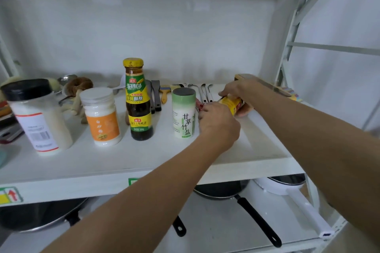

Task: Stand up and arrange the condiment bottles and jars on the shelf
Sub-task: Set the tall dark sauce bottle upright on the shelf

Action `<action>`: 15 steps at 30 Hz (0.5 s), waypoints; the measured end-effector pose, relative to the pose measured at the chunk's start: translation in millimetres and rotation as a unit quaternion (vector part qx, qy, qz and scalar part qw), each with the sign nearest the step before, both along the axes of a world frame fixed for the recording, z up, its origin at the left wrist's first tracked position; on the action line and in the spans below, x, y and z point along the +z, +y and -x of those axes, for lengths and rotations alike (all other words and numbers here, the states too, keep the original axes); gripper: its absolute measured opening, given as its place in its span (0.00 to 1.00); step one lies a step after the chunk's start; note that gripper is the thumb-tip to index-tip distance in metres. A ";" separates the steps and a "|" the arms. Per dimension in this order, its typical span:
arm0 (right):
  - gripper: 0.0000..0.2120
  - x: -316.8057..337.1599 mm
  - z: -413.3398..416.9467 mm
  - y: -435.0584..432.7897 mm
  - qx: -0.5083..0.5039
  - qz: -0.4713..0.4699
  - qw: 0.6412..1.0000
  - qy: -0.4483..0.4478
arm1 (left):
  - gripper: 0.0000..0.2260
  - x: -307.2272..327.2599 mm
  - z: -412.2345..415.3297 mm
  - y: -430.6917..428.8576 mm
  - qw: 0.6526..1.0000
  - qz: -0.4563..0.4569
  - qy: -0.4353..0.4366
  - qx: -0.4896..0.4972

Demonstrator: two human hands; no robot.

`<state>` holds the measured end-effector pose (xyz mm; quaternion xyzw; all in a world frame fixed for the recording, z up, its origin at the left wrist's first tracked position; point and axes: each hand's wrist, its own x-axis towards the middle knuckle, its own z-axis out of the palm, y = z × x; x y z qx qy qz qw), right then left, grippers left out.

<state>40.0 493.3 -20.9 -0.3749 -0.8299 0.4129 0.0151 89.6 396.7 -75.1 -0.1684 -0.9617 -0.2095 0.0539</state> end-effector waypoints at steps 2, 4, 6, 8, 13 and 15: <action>0.16 -4.9 6.4 3.4 0.000 0.012 1.000 0.006 | 0.26 -0.4 4.0 4.6 0.999 -0.041 -0.006 -0.007; 0.14 -7.5 11.2 7.0 0.003 0.018 1.000 0.012 | 0.25 -0.9 6.4 9.0 0.996 -0.083 -0.016 -0.014; 0.15 -8.9 13.6 14.2 -0.001 0.019 0.999 0.033 | 0.25 -2.1 7.5 15.3 0.993 -0.116 -0.026 -0.009; 0.17 -8.5 13.5 20.3 -0.016 0.005 0.997 0.078 | 0.25 -3.7 8.3 21.7 0.990 -0.136 -0.023 -0.002; 0.25 3.4 13.7 26.4 -0.015 -0.066 0.978 0.200 | 0.24 -7.8 14.2 30.8 0.982 -0.190 -0.009 0.014; 0.28 9.8 13.2 26.0 -0.016 -0.075 0.968 0.238 | 0.22 -9.1 18.2 30.3 0.976 -0.216 -0.013 0.016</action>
